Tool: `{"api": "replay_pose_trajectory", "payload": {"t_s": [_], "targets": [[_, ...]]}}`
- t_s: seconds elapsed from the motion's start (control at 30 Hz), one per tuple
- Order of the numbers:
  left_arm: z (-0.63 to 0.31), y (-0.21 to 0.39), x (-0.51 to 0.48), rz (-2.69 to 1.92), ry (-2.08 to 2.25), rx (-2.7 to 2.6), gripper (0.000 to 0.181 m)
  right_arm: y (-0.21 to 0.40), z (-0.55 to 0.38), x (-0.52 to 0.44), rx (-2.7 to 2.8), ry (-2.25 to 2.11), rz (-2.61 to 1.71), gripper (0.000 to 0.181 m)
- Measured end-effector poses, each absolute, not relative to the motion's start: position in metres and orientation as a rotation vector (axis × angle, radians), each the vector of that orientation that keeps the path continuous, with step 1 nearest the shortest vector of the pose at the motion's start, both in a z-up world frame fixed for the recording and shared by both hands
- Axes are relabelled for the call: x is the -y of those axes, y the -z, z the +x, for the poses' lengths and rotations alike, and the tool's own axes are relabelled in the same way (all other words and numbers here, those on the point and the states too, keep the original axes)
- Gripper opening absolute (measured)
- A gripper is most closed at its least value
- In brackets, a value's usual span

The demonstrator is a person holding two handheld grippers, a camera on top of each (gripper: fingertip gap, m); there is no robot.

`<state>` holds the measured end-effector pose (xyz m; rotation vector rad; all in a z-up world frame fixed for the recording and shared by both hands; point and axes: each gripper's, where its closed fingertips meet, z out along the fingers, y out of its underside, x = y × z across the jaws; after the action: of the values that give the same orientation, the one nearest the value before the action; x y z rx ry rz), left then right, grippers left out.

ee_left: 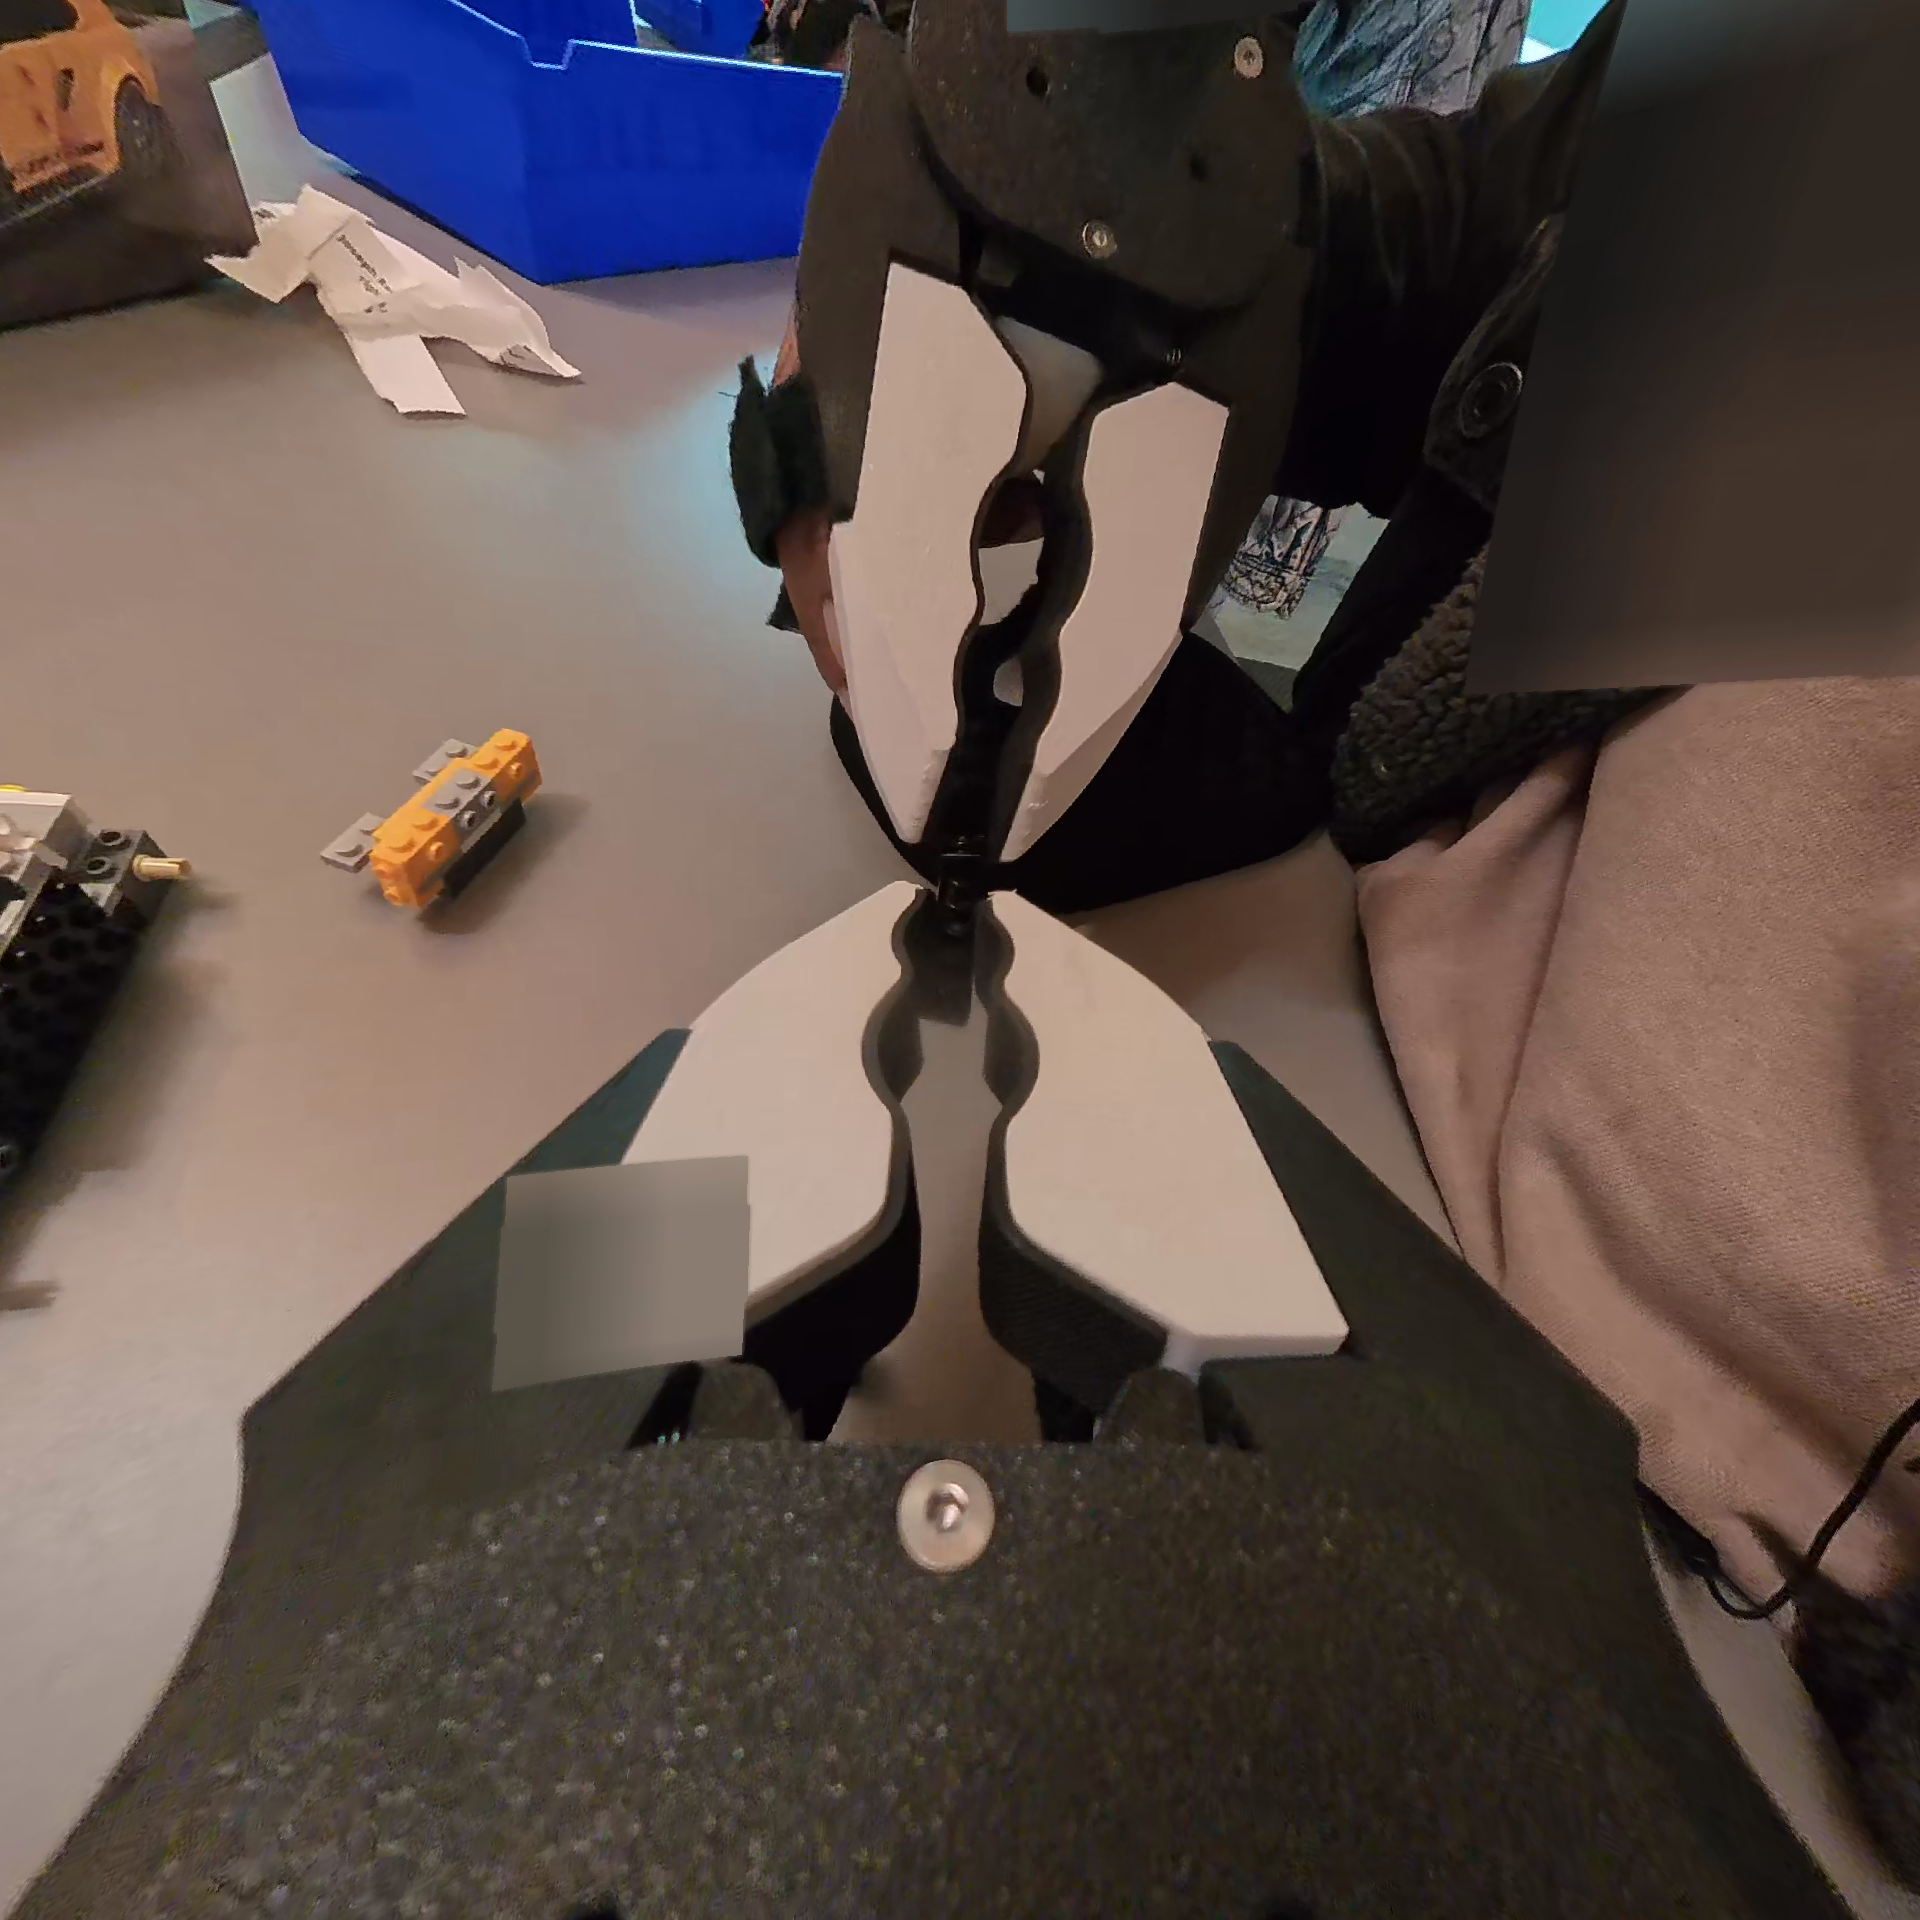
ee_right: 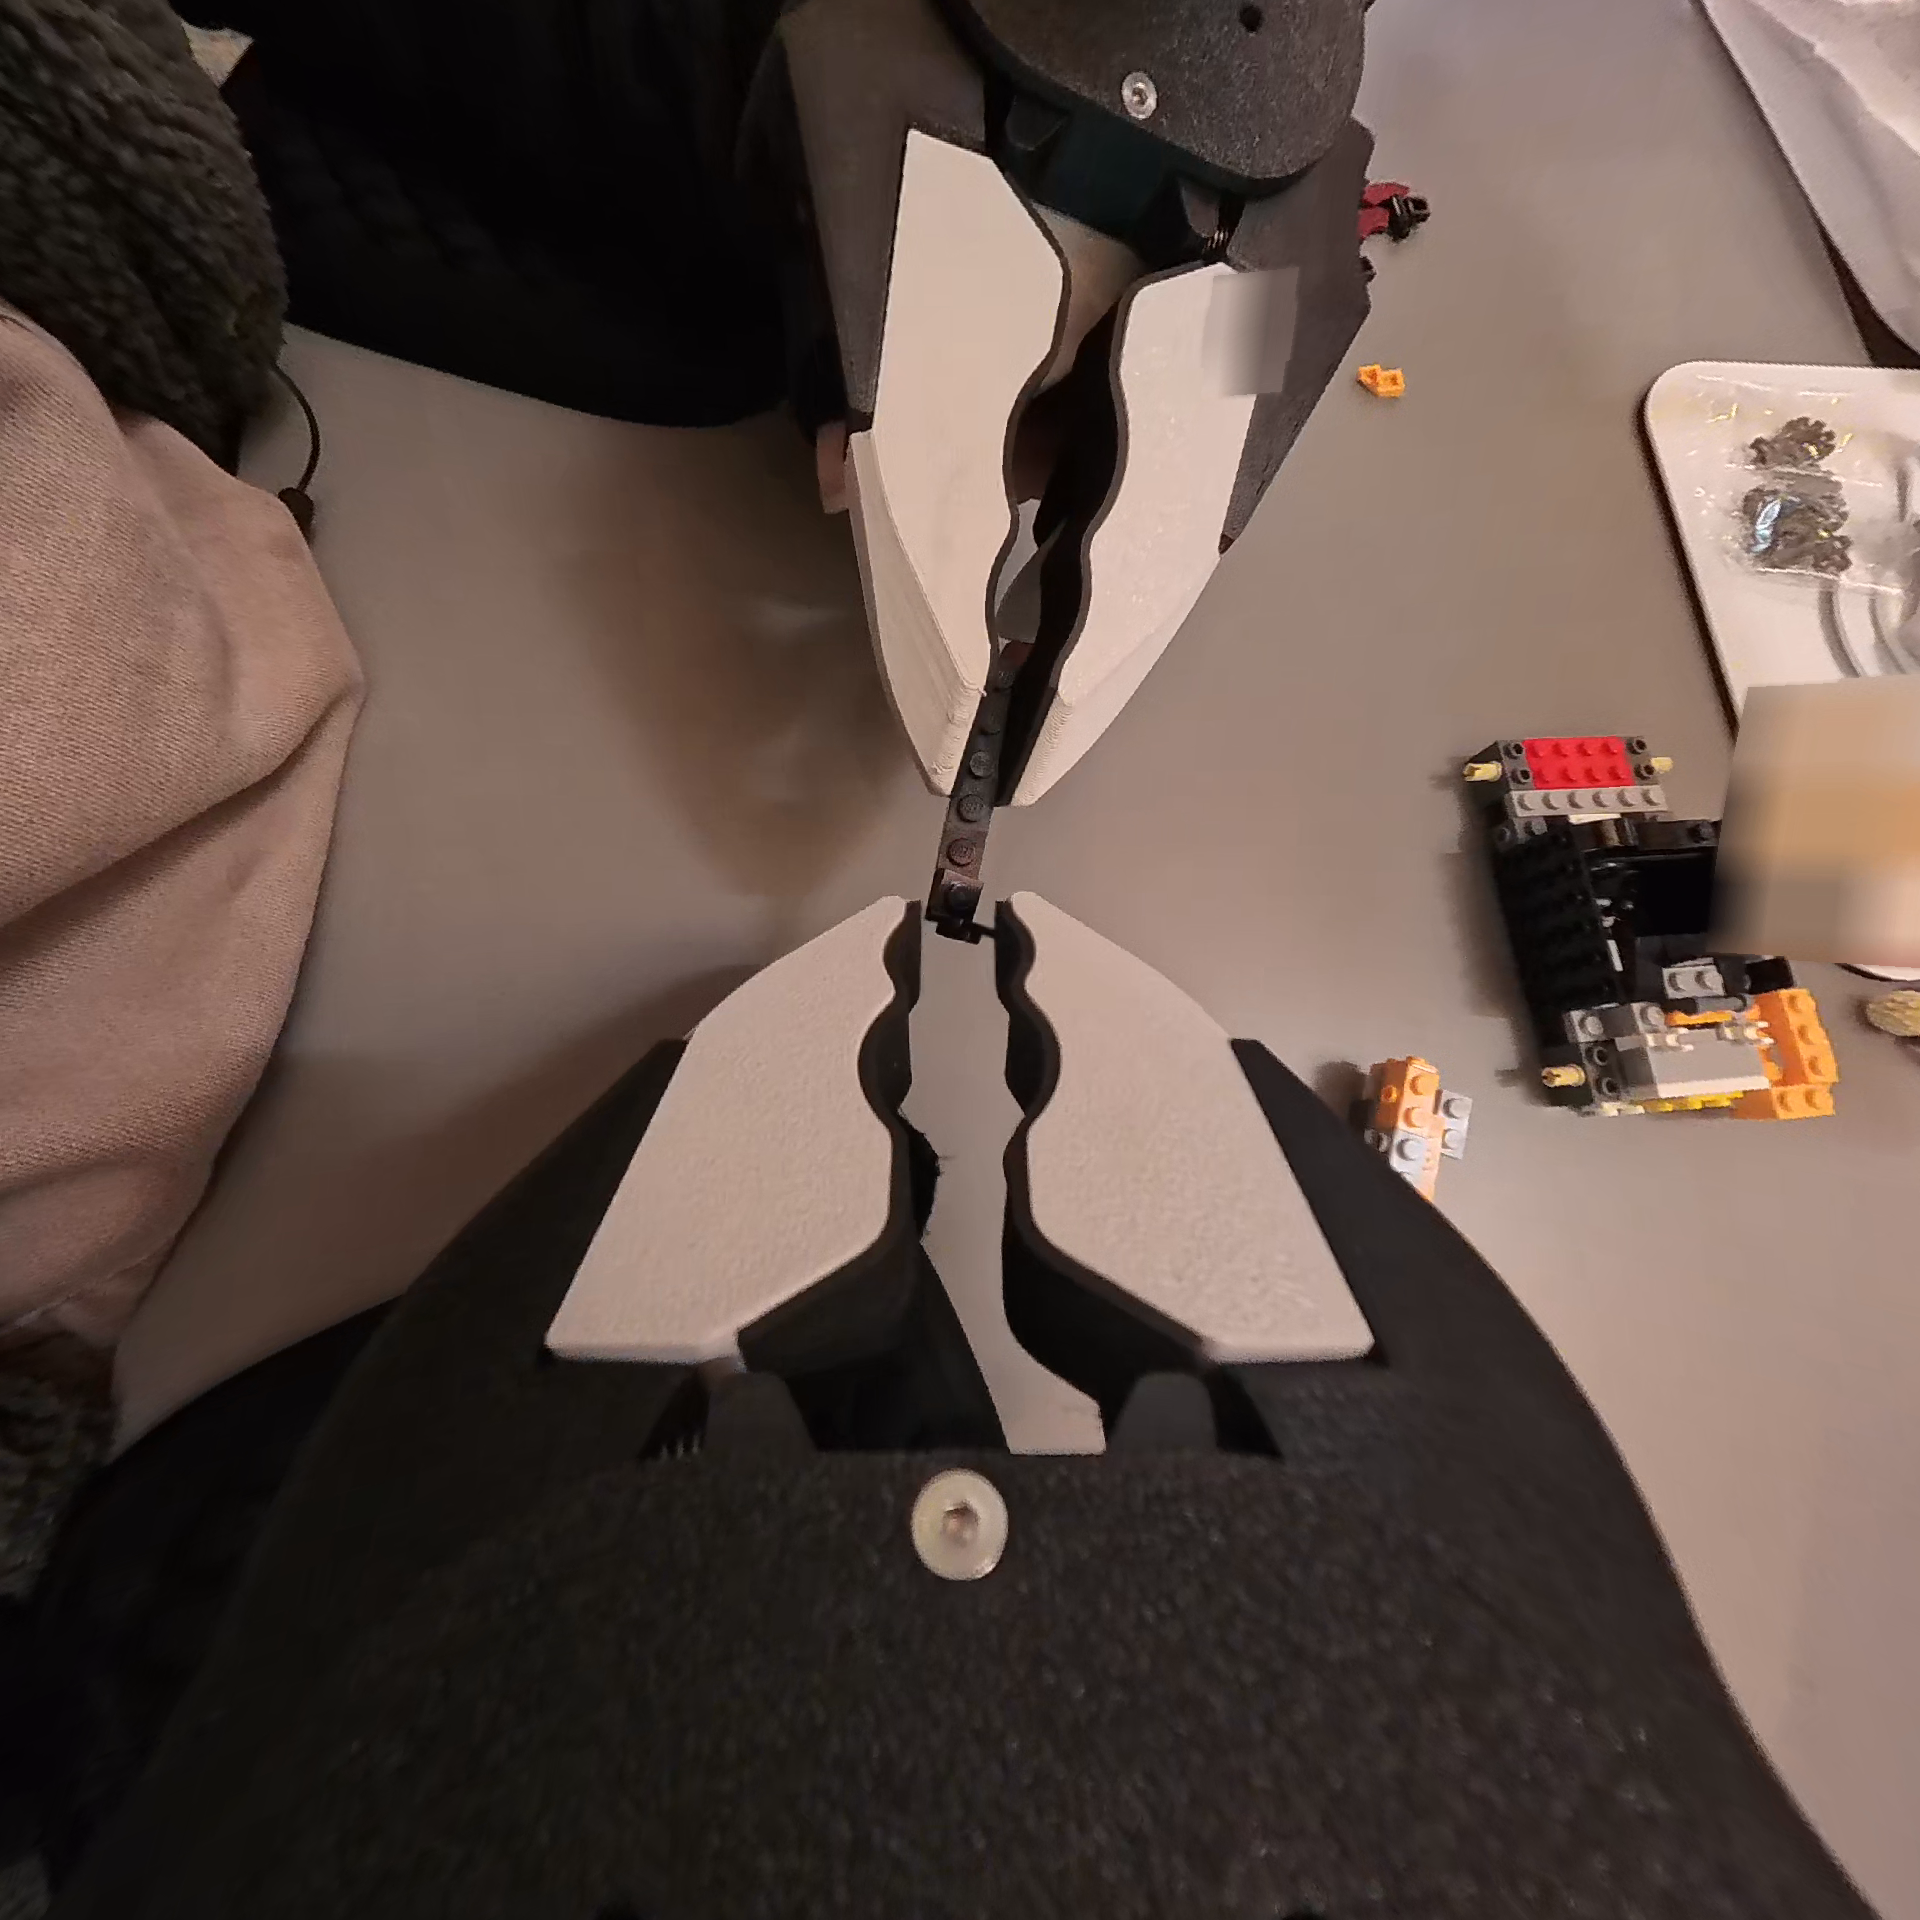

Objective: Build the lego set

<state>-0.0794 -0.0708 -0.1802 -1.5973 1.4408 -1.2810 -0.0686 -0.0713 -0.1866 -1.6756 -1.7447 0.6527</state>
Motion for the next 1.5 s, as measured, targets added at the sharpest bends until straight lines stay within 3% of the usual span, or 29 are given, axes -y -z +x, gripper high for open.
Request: {"api": "replay_pose_trajectory", "payload": {"t_s": [0.27,0.5,0.67,0.9,1.13,1.5], "targets": [[-0.080,0.173,0.066,-1.554,1.239,-1.407,0.008,0.175,-0.066,0.067,1.590,-0.830,-1.758,0.030],[-0.078,0.150,0.046,-1.412,0.917,-1.307,0.008,0.152,-0.056,0.048,0.762,-1.398,-1.928,0.039],[-0.073,0.139,0.049,-1.242,0.656,-1.343,0.008,0.140,-0.061,0.046,0.477,-1.668,-1.870,0.043],[-0.068,0.127,0.067,-1.036,0.510,-1.406,0.008,0.125,-0.064,0.066,0.645,-1.847,-1.815,0.043],[-0.066,0.122,0.079,-0.960,0.511,-1.431,0.008,0.120,-0.067,0.083,0.785,-1.892,-1.766,0.024],[-0.066,0.118,0.088,-0.933,0.582,-1.439,0.008,0.119,-0.068,0.094,1.028,-1.705,-1.747,0.023]]}}
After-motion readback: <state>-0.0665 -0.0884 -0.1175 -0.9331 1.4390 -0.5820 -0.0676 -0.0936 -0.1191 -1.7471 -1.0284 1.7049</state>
